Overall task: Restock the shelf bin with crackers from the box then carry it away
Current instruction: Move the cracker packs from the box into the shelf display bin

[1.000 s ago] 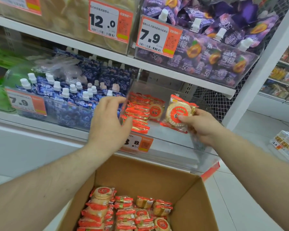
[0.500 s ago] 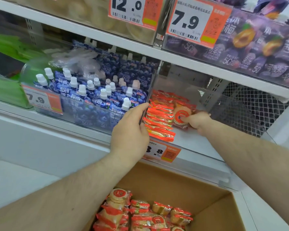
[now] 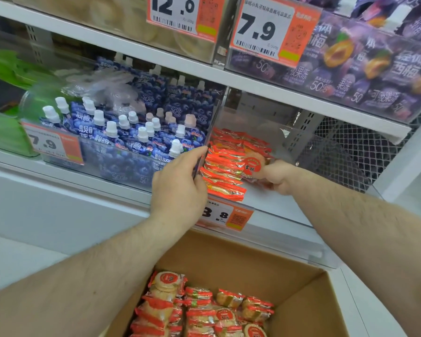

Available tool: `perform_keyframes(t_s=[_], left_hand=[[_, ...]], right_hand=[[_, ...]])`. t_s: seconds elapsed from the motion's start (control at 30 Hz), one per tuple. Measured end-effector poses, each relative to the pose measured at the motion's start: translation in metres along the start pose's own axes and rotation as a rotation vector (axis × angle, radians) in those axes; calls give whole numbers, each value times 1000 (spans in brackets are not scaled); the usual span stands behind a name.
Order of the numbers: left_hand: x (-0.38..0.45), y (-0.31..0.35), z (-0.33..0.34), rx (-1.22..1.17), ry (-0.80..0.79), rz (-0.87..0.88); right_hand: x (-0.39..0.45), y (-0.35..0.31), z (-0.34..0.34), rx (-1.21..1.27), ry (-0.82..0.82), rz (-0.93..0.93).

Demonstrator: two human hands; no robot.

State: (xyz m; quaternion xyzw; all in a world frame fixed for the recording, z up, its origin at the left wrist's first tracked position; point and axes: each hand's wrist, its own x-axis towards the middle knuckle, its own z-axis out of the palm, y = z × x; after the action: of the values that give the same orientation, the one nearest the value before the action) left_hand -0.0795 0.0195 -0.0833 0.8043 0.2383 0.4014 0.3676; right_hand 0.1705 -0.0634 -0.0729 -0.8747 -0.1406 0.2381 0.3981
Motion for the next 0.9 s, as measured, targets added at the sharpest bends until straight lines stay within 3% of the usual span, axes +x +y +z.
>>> perform_keyframes(t_s=[0.13, 0.23, 0.4, 0.47, 0.53, 0.6, 0.63, 0.7, 0.77, 0.9], left_hand=[[-3, 6, -2, 94, 55, 66], [-10, 15, -3, 106, 87, 237], [-34, 23, 5, 38, -189, 511], [-46, 23, 8, 91, -348, 475], [-53, 20, 10, 217, -582, 401], [-57, 13, 10, 338, -816, 365], [-61, 9, 11, 379, -909, 351], [-67, -1, 15, 465, -1062, 310], [-73, -10, 19, 544, -1185, 251], [-77, -23, 23, 602, -1330, 162]], right_hand=[[-16, 1, -12, -14, 12, 35], [-36, -1, -19, -91, 70, -40], [-94, 2, -16, -326, 348, -359], [-127, 8, -9, -429, 520, -615], [-161, 19, 1, -435, 672, -1057], [-187, 39, 17, -351, 620, -1362], [-196, 54, 27, -304, 548, -1392], [-201, 90, 48, -276, 394, -1323], [-189, 133, 67, -357, 257, -1141], [-136, 210, 93, -599, -92, -434]])
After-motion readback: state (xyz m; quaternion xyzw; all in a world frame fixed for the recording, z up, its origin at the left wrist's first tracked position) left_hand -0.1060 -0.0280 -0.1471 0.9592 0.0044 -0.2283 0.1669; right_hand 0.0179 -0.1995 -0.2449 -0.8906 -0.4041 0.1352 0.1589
